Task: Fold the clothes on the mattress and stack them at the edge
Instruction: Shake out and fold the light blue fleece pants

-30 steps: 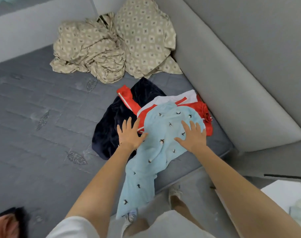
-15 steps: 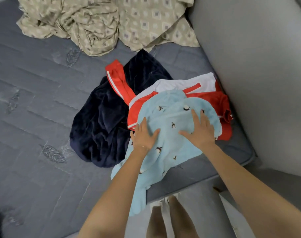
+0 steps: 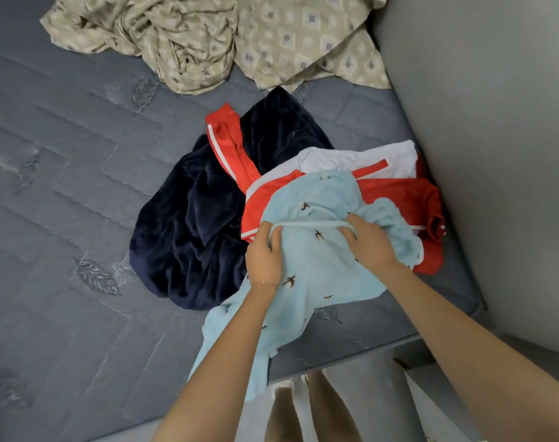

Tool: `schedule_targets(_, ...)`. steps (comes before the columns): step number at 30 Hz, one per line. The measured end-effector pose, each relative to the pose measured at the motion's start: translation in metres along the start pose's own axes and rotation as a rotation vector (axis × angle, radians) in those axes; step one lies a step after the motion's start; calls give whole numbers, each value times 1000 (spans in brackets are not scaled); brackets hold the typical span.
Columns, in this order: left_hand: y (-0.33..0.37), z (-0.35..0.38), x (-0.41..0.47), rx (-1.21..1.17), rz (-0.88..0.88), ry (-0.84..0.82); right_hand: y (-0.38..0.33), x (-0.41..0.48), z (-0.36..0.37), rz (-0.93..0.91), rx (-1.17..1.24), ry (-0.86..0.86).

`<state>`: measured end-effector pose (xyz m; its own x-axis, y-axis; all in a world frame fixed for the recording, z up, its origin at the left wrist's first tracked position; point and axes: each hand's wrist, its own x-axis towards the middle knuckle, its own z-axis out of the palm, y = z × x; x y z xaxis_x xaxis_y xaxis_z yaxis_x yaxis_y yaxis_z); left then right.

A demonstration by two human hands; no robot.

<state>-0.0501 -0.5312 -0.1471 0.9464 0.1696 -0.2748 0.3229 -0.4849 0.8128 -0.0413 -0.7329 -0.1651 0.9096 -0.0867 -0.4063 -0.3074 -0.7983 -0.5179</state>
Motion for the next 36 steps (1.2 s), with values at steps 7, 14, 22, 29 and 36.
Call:
schedule_targets(7, 41, -72, -24, -232, -67, 184, -90, -50, -34, -65, 143, -6)
schedule_targets(14, 78, -196, -42, -290, 65, 332, -236, -101, -64, -150, 358, 34)
schedule_targets(22, 51, -384, -84, -353, 186, 452, -413, -185, -31, -403, 331, 47)
schedule_targets(29, -10, -542, -118, -345, 229, 513, -535, -259, 43, -435, 447, 96)
schedule_targets(36, -47, -621, -123, -249, 240, 520, -586, -289, 91, -472, 508, 78)
